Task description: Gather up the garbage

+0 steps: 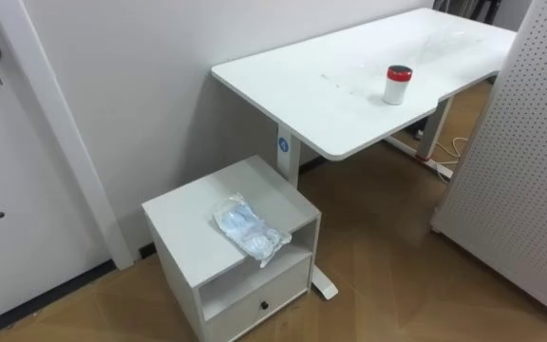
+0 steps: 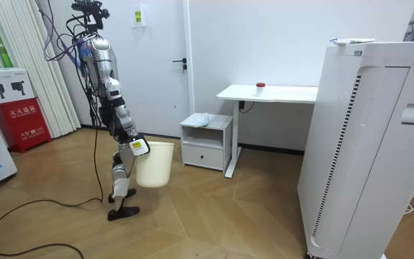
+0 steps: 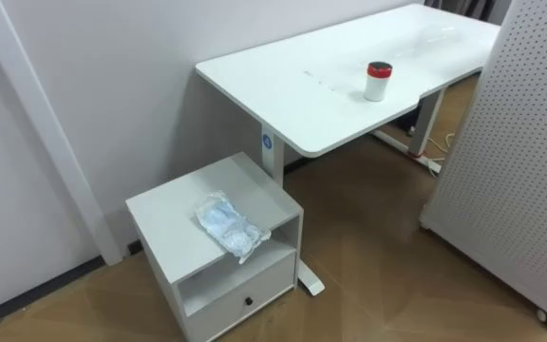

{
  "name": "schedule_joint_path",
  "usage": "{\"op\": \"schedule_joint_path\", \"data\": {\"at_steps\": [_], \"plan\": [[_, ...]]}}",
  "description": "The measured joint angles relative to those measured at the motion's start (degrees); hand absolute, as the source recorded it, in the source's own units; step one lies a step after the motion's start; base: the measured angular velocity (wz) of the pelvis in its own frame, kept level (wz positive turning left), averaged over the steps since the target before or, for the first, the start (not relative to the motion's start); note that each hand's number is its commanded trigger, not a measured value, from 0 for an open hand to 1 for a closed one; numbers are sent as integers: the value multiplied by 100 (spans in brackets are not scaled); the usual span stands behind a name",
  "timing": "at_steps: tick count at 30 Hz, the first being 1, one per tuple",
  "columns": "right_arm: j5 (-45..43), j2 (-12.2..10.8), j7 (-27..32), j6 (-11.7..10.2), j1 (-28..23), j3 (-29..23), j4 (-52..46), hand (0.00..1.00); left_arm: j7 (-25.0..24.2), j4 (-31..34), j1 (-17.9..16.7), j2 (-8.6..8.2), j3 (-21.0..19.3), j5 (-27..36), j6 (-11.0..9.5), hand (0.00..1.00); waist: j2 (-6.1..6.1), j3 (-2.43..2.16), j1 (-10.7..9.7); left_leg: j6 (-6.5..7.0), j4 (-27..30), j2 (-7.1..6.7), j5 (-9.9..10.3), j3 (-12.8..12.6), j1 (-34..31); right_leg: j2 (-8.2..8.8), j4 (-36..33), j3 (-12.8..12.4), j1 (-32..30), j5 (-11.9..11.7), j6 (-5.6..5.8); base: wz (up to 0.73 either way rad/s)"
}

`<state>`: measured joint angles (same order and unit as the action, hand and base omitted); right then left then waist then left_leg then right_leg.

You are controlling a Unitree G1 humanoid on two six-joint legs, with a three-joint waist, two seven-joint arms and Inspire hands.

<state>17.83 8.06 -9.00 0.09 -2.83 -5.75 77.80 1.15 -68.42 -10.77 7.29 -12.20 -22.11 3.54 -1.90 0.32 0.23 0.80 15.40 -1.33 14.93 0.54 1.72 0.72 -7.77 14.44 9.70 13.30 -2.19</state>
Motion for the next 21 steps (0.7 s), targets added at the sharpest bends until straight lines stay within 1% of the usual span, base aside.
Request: {"op": "schedule_joint_path", "data": {"at_steps": [1, 5, 8, 11, 12, 15, 21], "plan": [[0, 0, 0, 0, 0, 0, 0, 100, -6, 2, 0, 0, 0, -1, 0, 0, -16, 12, 0, 0, 0, -3, 0, 9, -3, 1, 2, 3, 0, 0, 0, 0], [-1, -1, 1, 3, 12, 46, 2, 100, -9, -5, -10, 0, 2, 4, 10, 0, -26, 13, 21, 0, 11, -5, 0, 11, -15, 3, -1, -3, -25, 0, 1, 0], [8, 0, 12, 4, 33, 212, 6, 100, -8, -20, -24, 0, 5, 12, 17, 0, -38, 11, 32, 1, 9, 4, 0, -19, -24, 1, -18, -13, -44, 0, 1, -4], [9, -1, 12, 7, 47, 227, 7, 100, -9, -28, -16, 0, 5, 11, 13, 0, -43, 11, 31, 6, 28, 3, -3, -15, -43, 4, -30, -7, -53, -1, 1, 0], [18, -1, 12, 6, 48, 234, 8, 100, -9, -32, -23, 0, 5, 11, 13, 0, -59, 2, 36, 11, 22, 3, -6, -21, -40, 7, -39, -11, -57, -1, 1, 0], [27, -1, 13, 8, 42, 242, 18, 100, -8, -31, -68, 0, 5, 8, 14, 0, -55, 8, 41, 13, 21, 3, -7, -26, -28, 8, -38, -16, -73, -1, 1, 0], [218, 6, 22, -2, 12, 397, 23, 100, 0, -84, -122, 0, 5, 6, 16, 0, -75, -6, 63, 13, 19, 7, -7, -32, -4, 7, -37, -20, -70, -1, 1, 0]]}}
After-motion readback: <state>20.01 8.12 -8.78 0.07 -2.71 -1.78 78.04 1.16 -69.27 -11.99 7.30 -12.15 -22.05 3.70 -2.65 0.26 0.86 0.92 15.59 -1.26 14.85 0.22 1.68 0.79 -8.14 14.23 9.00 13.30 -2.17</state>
